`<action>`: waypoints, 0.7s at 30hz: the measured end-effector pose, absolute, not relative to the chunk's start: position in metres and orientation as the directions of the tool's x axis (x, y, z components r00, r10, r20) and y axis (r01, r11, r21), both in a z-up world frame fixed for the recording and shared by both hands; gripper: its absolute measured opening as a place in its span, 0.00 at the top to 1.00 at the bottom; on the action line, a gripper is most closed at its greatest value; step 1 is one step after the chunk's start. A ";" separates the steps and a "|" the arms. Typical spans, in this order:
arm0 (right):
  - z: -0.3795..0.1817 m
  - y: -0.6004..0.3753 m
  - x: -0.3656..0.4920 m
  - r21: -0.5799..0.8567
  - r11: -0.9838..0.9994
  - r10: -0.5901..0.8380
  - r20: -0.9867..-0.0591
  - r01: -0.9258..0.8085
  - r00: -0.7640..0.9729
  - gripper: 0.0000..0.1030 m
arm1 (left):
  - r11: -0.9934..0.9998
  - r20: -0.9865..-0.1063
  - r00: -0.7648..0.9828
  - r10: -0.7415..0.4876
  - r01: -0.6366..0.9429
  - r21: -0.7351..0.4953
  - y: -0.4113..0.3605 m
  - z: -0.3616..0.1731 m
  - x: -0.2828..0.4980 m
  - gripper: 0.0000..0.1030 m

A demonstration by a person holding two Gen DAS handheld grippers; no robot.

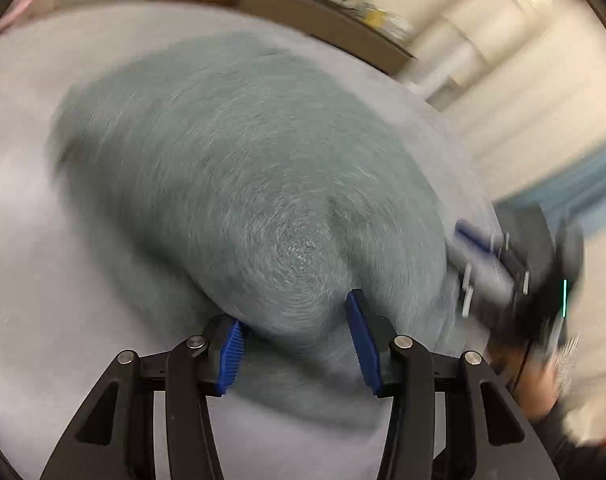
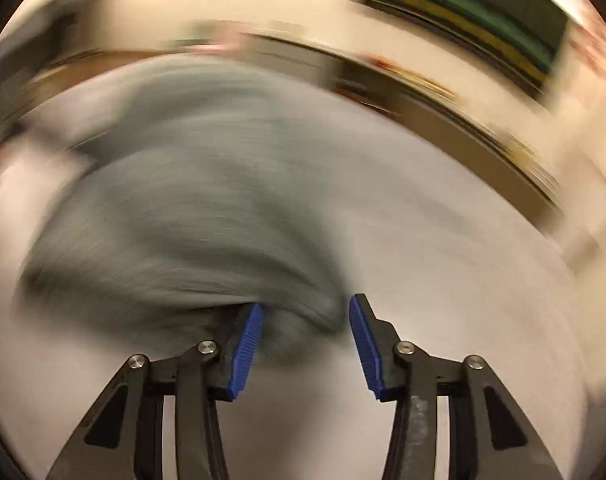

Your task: Fold clothes

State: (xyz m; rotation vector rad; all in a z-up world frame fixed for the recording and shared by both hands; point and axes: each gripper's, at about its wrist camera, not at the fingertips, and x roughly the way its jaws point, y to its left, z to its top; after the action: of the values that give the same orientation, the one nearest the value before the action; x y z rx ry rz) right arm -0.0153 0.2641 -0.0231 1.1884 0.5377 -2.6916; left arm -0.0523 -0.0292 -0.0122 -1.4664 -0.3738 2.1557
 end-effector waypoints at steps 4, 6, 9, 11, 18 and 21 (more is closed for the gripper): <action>0.019 0.327 -0.001 -0.163 -0.971 -0.002 -0.723 0.174 -0.690 0.53 | -0.812 -0.729 -0.364 0.579 -0.182 -0.554 -0.054 -0.011 -0.052 0.54; 0.037 0.320 0.018 -0.120 -0.970 -0.073 -0.686 0.212 -0.724 0.53 | -0.760 -0.688 -0.363 0.628 -0.094 -0.644 -0.077 -0.022 -0.056 0.52; 0.045 0.276 0.025 -0.034 -0.939 -0.241 -0.649 0.344 -0.722 0.53 | -0.759 -0.707 -0.335 0.622 -0.036 -0.651 -0.085 -0.041 -0.061 0.52; 0.033 0.241 0.018 0.009 -0.905 -0.330 -0.647 0.425 -0.688 0.53 | -0.759 -0.706 -0.341 0.620 -0.034 -0.650 -0.091 -0.039 -0.056 0.52; -0.033 0.191 0.008 -0.100 -0.863 -0.252 -0.763 0.495 -0.595 0.42 | -0.756 -0.709 -0.434 0.556 0.091 -0.648 -0.156 -0.048 -0.069 0.49; -0.018 0.178 0.024 -0.239 -0.815 -0.220 -0.716 0.528 -0.663 0.40 | -0.735 -0.703 -0.454 0.548 0.140 -0.664 -0.174 -0.053 -0.073 0.49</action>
State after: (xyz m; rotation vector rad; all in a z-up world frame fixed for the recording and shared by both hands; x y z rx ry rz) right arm 0.0236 0.1779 -0.0181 0.9782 0.6094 -2.4592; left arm -0.0730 -0.1739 -0.0534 -1.4698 -0.9870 2.2709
